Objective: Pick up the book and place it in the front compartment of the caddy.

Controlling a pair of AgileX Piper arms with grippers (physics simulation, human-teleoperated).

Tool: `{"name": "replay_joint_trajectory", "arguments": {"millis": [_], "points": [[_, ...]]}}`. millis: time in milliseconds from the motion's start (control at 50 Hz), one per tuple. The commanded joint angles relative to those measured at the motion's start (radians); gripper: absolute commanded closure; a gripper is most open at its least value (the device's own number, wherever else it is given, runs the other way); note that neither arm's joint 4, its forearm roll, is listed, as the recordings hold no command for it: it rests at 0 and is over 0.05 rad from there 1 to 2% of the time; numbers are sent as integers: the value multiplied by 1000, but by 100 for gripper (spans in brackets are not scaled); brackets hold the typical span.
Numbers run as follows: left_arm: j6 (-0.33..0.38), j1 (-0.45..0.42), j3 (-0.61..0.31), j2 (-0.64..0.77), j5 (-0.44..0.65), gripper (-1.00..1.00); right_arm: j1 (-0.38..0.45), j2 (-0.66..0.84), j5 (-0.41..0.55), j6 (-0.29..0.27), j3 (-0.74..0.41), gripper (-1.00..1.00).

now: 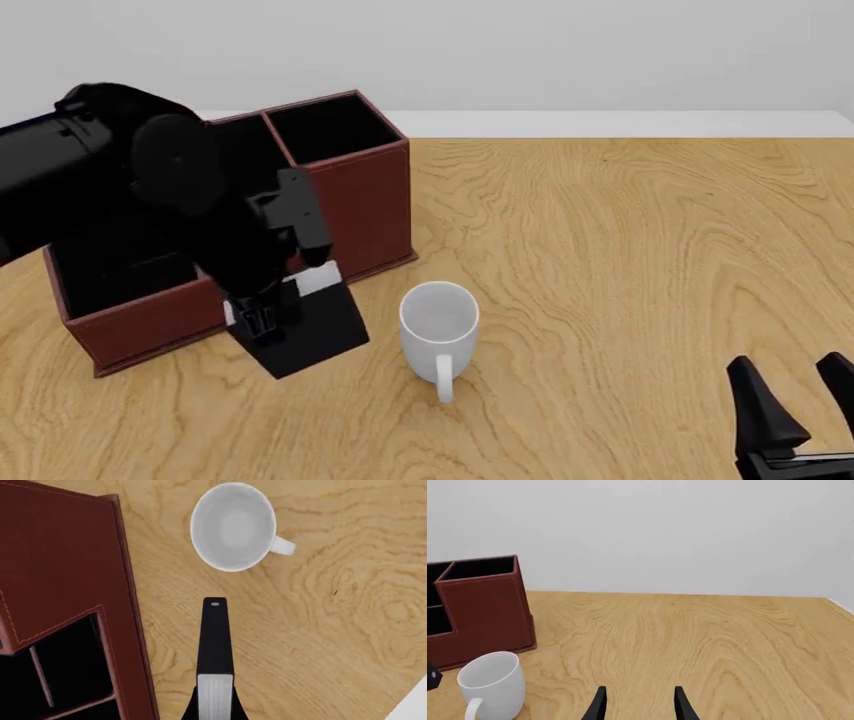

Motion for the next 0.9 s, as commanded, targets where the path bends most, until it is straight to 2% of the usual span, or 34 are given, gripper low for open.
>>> {"name": "replay_joint_trajectory", "arguments": {"millis": [20,100,160,200,280,360,380,640,660,900], "points": [[-57,-45,-35,6,0,100,-1,-8,3,6,0,-100],[-100,-88,-28,-4,0,100,1,-11,5,7,0,-100],[-90,-86,-32,-5,0,100,2,-8,3,7,0,-100],[-54,-58,-35,-2,0,100,2,-9,3,6,0,-100],[-43,-55,-35,-7,0,100,4,-13,6,7,0,-100],[31,4,-31,-18,0,100,4,-14,5,10,0,-100],[23,-5,-27,-19,0,100,4,-16,6,11,0,-100],[139,88,-28,-40,0,100,5,-24,8,18,-5,-100],[169,111,-30,-46,0,100,4,-24,8,18,-6,-100],[247,176,-53,-101,0,100,6,-24,7,29,-3,-100]]}}
